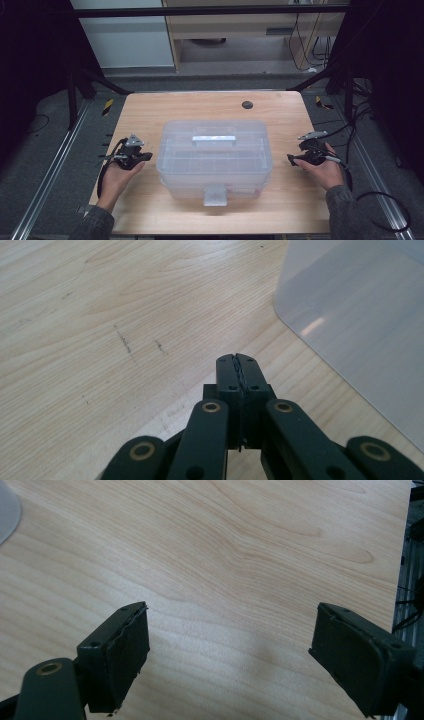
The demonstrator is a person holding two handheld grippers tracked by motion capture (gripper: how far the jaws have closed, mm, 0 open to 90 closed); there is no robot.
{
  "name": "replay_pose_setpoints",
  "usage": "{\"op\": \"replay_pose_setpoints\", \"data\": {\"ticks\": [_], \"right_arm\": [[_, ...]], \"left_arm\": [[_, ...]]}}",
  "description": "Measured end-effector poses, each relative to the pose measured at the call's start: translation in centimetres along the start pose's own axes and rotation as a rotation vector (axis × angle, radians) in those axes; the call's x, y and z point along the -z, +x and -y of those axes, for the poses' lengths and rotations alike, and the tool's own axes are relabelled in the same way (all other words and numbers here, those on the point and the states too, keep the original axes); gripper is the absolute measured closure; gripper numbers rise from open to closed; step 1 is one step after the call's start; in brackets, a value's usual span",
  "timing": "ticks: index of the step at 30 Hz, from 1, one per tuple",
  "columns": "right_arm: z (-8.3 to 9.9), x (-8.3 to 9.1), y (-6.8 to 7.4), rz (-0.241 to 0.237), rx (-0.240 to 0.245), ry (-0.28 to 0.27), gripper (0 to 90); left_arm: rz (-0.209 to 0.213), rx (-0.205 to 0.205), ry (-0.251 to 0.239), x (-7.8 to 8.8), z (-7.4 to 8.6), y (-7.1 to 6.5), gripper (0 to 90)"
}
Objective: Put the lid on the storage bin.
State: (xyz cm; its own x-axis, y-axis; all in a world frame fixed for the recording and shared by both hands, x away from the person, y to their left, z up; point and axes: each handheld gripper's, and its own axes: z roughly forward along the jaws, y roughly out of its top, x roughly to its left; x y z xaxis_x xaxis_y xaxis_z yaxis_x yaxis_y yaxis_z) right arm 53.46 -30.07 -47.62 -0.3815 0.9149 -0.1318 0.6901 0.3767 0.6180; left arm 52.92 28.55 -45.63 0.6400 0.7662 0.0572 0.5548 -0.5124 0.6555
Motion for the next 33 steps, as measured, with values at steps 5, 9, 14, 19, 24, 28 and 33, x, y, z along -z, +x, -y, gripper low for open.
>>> {"op": "replay_pose_setpoints", "data": {"ticks": [5,9,14,19,24,28,33], "right_arm": [[-0.3,-0.8,0.0,-0.009,-0.037,-0.018,15.6],[-0.5,-1.5,0.0,-0.012,-0.062,-0.029,15.6],[-0.6,-2.2,-0.2,-0.008,-0.099,-0.048,13.9],[-0.5,-2.7,-0.4,0.002,-0.128,-0.065,13.2],[-0.6,-3.2,-0.4,-0.013,-0.168,-0.076,11.8],[-0.4,-3.9,-0.3,-0.016,-0.189,-0.068,10.4],[-0.3,-4.1,-0.2,-0.010,-0.197,-0.098,9.7]], "left_arm": [[-0.032,0.024,-0.004,-1.0,-0.1,0.5,85.8],[-0.071,0.034,-0.001,-1.7,-0.1,0.8,68.4],[-0.121,0.069,-0.012,-2.4,0.0,1.4,42.8],[-0.150,0.113,-0.023,-2.9,0.3,2.2,29.2],[-0.139,0.158,-0.031,-3.5,0.9,2.9,20.9],[-0.144,0.176,-0.023,-4.0,1.4,3.2,16.4],[-0.145,0.183,-0.019,-4.4,1.7,3.3,11.9]]}}
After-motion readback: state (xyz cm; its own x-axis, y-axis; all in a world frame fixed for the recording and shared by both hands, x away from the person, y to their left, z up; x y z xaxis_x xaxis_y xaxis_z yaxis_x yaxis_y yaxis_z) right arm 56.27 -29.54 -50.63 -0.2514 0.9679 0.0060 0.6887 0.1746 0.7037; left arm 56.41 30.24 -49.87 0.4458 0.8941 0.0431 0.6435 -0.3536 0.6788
